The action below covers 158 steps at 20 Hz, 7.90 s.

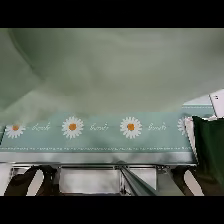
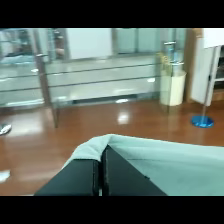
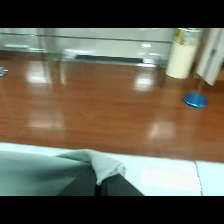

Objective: Fold the shirts.

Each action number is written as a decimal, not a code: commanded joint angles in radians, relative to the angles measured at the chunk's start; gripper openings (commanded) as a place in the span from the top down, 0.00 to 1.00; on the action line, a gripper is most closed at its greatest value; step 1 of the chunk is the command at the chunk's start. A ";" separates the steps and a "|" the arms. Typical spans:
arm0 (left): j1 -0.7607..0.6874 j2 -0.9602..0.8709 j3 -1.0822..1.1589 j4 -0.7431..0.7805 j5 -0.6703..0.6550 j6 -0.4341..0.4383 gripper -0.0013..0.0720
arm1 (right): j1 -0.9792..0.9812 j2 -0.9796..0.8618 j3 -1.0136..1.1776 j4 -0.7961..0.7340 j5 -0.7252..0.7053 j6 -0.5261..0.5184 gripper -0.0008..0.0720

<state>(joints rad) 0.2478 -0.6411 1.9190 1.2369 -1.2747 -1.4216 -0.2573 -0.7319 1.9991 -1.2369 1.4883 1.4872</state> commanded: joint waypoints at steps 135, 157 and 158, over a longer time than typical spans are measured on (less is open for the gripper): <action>0.249 -1.100 -0.301 -0.417 -0.271 -0.014 0.29 | -0.280 -0.900 -0.517 0.446 -0.225 -0.164 0.42; -0.079 -0.349 -1.246 -0.339 0.385 0.048 0.29 | -0.105 -1.118 -0.679 0.587 -0.423 -0.182 0.42; -0.079 -0.349 -1.246 -0.344 0.385 0.048 0.29 | -0.082 -1.135 -0.660 0.588 -0.422 -0.178 0.42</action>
<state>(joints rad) 0.1753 -0.9913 0.6777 0.9043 -0.8963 -1.3731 -0.4030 -1.8133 1.2911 -0.6617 1.0546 1.3064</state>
